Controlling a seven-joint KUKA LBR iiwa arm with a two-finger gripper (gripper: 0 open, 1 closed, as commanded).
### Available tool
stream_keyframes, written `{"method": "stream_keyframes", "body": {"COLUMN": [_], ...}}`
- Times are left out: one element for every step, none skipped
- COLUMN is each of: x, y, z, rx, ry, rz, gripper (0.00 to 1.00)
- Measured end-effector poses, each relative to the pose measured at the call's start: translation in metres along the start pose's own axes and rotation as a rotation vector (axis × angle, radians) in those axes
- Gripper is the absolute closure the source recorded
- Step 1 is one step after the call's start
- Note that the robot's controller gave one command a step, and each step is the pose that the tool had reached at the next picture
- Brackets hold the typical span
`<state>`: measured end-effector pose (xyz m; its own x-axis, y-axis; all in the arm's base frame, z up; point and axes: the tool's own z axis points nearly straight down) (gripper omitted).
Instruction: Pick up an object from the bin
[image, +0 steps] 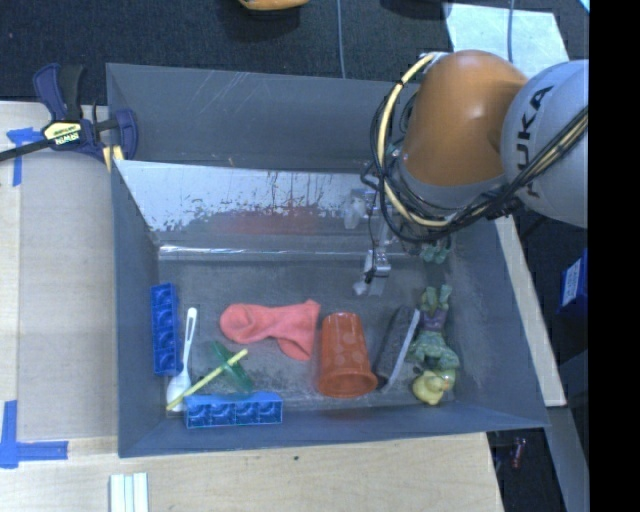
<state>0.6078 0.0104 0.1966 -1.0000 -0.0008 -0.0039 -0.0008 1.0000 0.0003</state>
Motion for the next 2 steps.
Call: {"method": "stream_keyframes", "body": {"x": [0.050, 0.036], "y": [0.032, 0.035], "z": [0.076, 0.123], "rx": [0.000, 0.002], "ry": [-0.002, -0.013], "rz": [-0.057, -0.083], "gripper": [0.00, 0.00]}}
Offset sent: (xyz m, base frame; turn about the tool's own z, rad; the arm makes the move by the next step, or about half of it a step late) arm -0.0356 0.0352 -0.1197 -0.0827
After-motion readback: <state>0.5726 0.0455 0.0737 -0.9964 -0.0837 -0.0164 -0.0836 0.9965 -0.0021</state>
